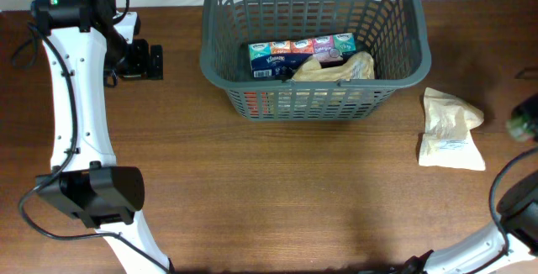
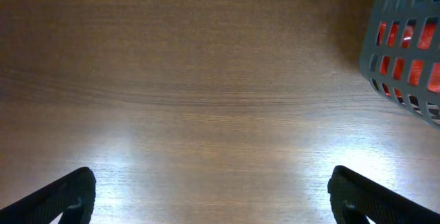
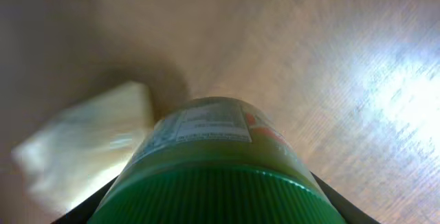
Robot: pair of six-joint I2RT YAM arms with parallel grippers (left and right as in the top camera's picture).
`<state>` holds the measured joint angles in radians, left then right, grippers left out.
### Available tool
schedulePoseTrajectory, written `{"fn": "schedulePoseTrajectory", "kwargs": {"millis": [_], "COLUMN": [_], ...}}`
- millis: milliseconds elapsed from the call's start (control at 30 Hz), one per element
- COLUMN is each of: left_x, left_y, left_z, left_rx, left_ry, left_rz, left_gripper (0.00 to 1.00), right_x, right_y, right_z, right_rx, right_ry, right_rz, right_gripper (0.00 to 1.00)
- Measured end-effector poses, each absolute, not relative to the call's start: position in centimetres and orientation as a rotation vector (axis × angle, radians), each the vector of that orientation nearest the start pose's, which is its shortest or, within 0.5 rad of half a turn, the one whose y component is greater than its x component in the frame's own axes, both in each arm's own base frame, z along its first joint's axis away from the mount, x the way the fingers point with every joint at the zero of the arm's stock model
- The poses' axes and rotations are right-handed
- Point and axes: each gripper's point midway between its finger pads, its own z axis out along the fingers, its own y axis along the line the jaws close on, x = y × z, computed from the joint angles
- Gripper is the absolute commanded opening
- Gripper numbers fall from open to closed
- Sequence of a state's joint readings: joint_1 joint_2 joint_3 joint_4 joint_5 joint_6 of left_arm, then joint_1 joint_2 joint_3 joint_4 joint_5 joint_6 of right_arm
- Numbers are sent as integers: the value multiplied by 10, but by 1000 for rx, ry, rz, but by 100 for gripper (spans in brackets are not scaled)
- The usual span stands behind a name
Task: Pack container
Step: 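Lift the green jar and carry it into the basket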
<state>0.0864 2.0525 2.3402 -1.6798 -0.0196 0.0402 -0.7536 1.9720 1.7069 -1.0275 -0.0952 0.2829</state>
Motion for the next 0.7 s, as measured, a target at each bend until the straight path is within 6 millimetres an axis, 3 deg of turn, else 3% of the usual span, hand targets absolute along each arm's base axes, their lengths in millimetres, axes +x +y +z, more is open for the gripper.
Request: {"fn": "schedulePoseTrajectory", "kwargs": {"millis": [133,167,233,300,400,533,633,700], "left_x": [402,402,402,402,402,402,402,402], "left_y": [38,38,38,38,38,38,38,38], "left_z": [233,233,233,233,233,233,233,233], "left_rx": [-71,-71,-71,-71,-71,-71,-71,-71], "left_ry": [2963,2963,2963,2963,2963,2963,2963,2963], "left_rz": [45,46,45,45,46,45,46,46], "left_gripper": [99,99,99,99,99,99,99,99], "right_x": [375,387,400,413,418,412,417,435], "right_y": [-272,-255,-229,-179,-97,2,47,80], "right_z": [217,256,300,361,426,463,455,425], "right_rx": [1133,1009,855,611,261,-120,-288,-397], "right_ry": [2333,2286,2235,2161,2070,1984,1989,2045], "right_rz": [89,103,109,121,145,213,256,298], "right_gripper": [4,4,4,4,4,4,4,4]}}
